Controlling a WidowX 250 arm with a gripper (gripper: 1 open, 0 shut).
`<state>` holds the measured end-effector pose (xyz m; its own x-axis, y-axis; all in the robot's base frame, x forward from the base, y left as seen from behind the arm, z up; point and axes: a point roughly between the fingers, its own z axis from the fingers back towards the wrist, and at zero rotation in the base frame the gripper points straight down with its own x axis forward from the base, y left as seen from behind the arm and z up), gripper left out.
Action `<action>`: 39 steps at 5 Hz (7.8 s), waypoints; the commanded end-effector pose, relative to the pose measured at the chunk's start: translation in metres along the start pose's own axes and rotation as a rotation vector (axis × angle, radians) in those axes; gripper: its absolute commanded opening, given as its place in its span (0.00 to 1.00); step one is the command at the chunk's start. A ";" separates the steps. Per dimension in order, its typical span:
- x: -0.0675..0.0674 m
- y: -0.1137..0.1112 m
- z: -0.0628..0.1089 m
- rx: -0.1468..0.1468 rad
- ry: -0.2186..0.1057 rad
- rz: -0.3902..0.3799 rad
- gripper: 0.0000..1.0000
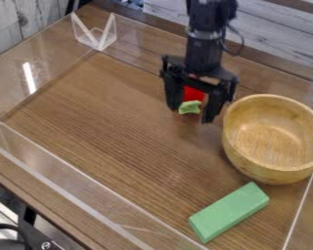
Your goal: Move the red object to the left side of the table
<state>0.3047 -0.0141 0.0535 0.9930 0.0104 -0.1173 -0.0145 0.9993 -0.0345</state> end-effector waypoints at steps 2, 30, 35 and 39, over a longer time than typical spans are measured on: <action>-0.003 -0.003 0.000 -0.008 -0.061 -0.024 0.00; 0.008 0.124 0.066 -0.113 -0.306 0.542 0.00; -0.019 0.162 0.046 -0.031 -0.298 0.467 0.00; -0.043 0.193 0.031 0.012 -0.281 0.432 0.00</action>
<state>0.2601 0.1751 0.0677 0.8959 0.4317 0.1050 -0.4297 0.9020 -0.0419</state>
